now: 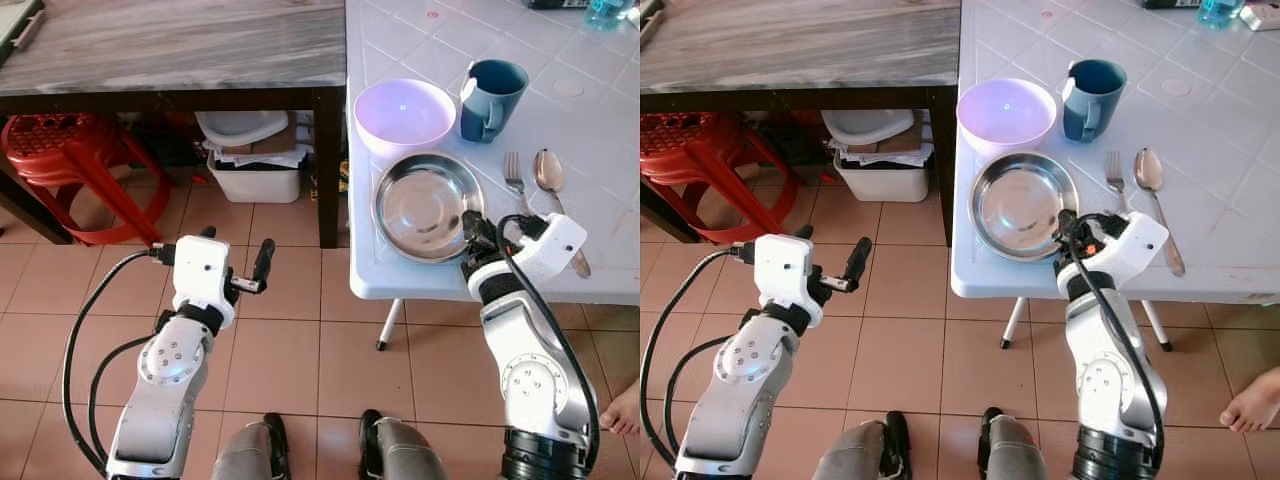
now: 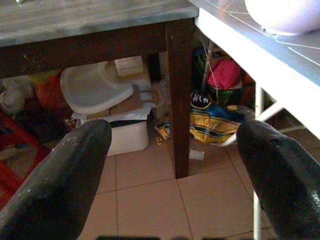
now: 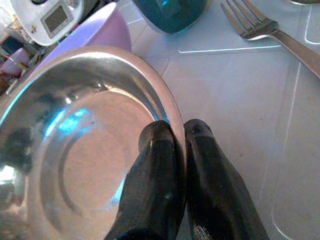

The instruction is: Setting the table

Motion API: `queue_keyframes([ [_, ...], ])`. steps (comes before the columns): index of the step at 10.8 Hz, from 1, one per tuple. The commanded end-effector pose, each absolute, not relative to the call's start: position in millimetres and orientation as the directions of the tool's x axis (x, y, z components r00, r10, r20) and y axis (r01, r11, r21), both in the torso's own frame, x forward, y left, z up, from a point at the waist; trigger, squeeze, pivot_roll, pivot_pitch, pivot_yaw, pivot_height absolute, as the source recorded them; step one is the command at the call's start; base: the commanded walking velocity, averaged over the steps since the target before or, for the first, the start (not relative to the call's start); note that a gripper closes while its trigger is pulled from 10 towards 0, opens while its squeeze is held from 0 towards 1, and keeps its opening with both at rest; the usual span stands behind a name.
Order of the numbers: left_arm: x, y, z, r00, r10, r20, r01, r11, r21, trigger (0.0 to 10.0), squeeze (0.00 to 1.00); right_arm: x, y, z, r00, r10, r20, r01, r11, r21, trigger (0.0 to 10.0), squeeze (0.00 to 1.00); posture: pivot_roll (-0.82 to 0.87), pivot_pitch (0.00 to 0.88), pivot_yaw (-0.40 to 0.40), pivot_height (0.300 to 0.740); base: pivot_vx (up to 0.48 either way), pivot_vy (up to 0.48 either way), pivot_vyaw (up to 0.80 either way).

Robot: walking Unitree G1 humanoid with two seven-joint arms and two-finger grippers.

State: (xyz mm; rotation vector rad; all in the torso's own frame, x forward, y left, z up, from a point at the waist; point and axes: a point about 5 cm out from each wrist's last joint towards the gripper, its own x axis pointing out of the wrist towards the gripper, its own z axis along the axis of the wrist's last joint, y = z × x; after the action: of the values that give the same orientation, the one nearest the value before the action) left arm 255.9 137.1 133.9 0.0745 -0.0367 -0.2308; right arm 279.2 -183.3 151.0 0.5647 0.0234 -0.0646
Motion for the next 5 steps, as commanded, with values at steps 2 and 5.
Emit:
queue_keyframes([
  [2,252,143,123,0.984,-0.180,-0.011,0.180,0.981,0.076,10.0,0.00,272,-182,118,0.979,-0.048,-0.200,0.142,0.861,0.489,0.0,0.00,-0.04,0.210,0.042,0.740,0.000,0.000,0.00],
  [5,258,151,113,0.995,-0.078,-0.058,0.076,0.996,-0.036,10.0,0.00,274,-160,127,0.988,0.084,-0.129,-0.040,0.951,0.307,0.0,0.00,-0.05,0.198,0.025,0.740,0.000,0.320,0.00],
])
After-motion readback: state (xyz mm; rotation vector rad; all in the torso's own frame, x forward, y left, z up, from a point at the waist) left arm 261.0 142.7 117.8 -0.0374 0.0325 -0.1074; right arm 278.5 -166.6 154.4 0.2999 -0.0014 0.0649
